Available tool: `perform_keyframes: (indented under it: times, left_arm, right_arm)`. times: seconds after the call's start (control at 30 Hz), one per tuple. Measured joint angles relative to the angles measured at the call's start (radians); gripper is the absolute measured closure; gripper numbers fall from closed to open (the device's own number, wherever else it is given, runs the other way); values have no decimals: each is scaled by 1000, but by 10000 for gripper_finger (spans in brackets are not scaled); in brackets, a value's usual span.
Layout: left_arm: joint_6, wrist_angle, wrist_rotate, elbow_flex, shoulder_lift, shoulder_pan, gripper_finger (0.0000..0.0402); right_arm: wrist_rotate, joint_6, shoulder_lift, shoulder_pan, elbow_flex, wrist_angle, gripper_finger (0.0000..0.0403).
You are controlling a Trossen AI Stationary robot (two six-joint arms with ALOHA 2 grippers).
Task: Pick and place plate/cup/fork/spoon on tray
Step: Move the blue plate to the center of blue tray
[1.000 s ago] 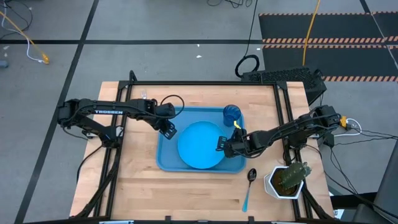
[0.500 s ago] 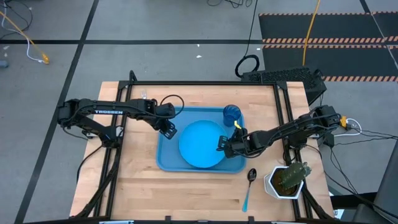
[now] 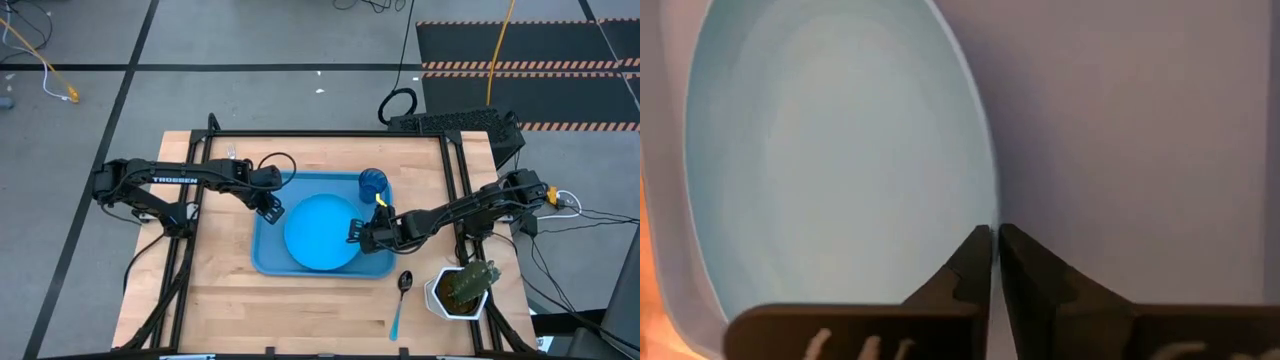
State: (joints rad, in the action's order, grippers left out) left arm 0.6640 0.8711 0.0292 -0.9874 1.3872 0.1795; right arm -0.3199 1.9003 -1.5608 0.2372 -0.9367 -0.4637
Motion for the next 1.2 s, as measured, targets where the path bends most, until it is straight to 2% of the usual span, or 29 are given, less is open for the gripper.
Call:
perform_keyframes:
  times: [0.4, 0.63, 0.83, 1.07, 1.2]
  left_arm:
    - [2, 0, 0, 0, 0, 0, 325]
    - [0, -1, 0, 0, 0, 0, 325]
    - [8, -4, 0, 0, 0, 0, 325]
    - [48, -9, 16, 0, 0, 0, 325]
    - [71, -17, 16, 0, 0, 0, 325]
  right_arm:
    - [12, -16, 11, 4, 0, 9, 306]
    - [33, -132, 136, 39, -1, 13, 278]
    - [40, -191, 264, 72, -1, -129, 275]
    - [266, -317, 362, 79, -1, -390, 275]
    - [327, -441, 370, 79, 0, -483, 275]
